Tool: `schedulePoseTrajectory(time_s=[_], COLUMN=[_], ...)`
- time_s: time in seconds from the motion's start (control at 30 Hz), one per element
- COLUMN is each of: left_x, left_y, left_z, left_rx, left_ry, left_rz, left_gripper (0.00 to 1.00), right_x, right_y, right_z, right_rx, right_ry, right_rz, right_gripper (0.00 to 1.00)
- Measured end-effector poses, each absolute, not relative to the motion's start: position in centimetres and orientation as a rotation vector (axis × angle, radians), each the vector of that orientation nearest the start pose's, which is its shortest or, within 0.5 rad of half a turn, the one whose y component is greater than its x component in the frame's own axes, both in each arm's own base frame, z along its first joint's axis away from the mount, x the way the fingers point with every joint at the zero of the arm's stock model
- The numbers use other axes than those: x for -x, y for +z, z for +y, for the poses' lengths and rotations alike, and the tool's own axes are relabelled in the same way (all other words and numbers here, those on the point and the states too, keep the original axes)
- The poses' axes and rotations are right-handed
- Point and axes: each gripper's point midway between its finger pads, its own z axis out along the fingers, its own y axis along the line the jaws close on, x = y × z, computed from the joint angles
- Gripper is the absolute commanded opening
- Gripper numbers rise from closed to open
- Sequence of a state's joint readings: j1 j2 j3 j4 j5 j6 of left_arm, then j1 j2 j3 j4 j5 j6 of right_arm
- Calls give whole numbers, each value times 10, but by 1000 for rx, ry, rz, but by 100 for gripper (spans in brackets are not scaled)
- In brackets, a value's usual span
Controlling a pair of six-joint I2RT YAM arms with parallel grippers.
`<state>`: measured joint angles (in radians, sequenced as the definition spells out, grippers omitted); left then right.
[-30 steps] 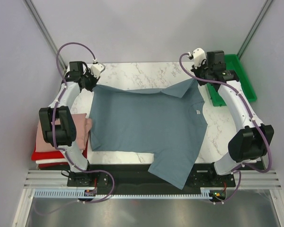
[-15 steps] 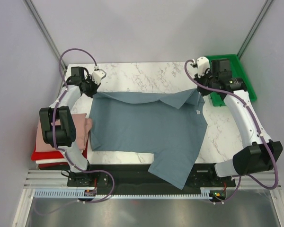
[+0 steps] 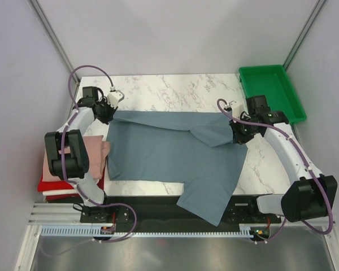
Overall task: Fold and stack the t-shirts
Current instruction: Fold the tshirt
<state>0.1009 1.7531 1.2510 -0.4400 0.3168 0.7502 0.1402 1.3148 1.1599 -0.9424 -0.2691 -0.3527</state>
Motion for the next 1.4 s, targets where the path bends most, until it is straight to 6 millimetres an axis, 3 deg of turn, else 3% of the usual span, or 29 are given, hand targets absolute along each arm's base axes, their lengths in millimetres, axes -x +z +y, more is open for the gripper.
schedulePoseTrajectory(time_s=[0.1, 0.13, 0.17, 0.2, 0.23, 0.33, 0.4, 0.53, 0.73, 0.87, 1.07, 1.2, 1.4], left_x=[-433, -432, -432, -431, -430, -426, -424, -432, -490, -523, -541, -540, -540], left_y=[87, 87, 86, 86, 85, 83, 84, 96, 123, 111, 78, 66, 58], left_z=[20, 21, 23, 24, 26, 29, 29, 31, 38, 41, 43, 43, 42], left_rx=[-890, -887, -882, -880, -879, -871, -867, -857, -768, -687, -580, -538, -493], left_ry=[-24, -24, -23, -23, -22, -29, -35, -28, 0, -42, -113, -139, -158], left_rz=[2286, 2288, 2292, 2296, 2301, 2321, 2326, 2312, 2265, 2316, 2428, 2477, 2507], left_gripper=[4, 12, 22, 37, 42, 51, 54, 54, 61, 61, 61, 62, 62], right_x=[-258, -253, -248, -244, -242, -238, -247, -276, -352, -409, -474, -490, -494], right_y=[147, 146, 145, 144, 144, 143, 146, 156, 144, 114, 88, 81, 59], right_z=[74, 75, 75, 75, 74, 72, 73, 77, 80, 67, 35, 20, 8], right_rx=[758, 772, 786, 799, 810, 866, 895, 915, 881, 832, 747, 722, 717], right_ry=[332, 345, 358, 365, 369, 370, 365, 350, 339, 310, 215, 156, 128], right_rz=[2558, 2566, 2574, 2583, 2590, 2611, 2596, 2529, 2508, 2550, 2567, 2568, 2616], right_gripper=[0, 2, 22, 35, 43, 47, 50, 50, 49, 50, 50, 50, 49])
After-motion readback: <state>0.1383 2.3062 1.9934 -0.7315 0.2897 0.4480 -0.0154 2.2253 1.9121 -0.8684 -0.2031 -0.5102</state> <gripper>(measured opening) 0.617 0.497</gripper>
